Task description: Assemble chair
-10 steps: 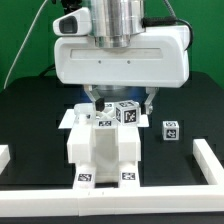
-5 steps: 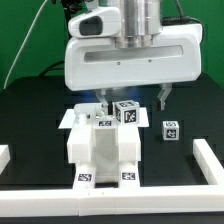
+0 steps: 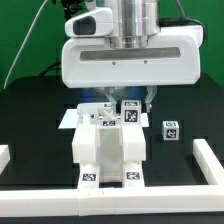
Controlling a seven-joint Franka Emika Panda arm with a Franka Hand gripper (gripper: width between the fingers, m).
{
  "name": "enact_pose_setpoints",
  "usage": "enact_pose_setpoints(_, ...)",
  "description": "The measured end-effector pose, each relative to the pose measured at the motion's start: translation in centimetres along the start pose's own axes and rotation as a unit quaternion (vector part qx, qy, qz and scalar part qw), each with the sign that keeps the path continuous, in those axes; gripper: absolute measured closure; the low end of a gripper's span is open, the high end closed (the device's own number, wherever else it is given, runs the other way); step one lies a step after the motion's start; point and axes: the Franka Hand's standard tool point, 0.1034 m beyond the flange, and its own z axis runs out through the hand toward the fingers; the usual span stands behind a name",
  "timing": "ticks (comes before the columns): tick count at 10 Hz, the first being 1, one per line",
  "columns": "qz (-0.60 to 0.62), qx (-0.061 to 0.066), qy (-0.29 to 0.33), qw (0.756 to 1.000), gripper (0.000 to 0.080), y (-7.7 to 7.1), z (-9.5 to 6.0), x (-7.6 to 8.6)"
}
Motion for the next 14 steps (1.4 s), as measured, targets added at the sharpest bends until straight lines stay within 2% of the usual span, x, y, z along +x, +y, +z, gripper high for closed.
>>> enact_pose_setpoints(2, 0.055, 0.0, 0.0, 0.998, 0.0515, -0.04, 0.0, -0.01)
enact_pose_setpoints(7, 0.212, 0.002, 0.0, 0.977, 0.0515, -0.17, 0.0, -0.02)
enact_pose_setpoints(10, 0.333, 0.006, 0.002, 0.943, 0.0515, 0.02, 0.04, 0.19)
enact_pose_setpoints(11, 0.376, 0.013, 0.0, 0.926, 0.0515, 0.09, 0.06, 0.26)
enact_pose_setpoints(13, 0.458, 0.033, 0.0, 0.888, 0.0515, 0.29, 0.06, 0.44)
enact_pose_setpoints(14, 0.48, 0.033, -0.001, 0.877, 0.0515, 0.13, 0.06, 0.45)
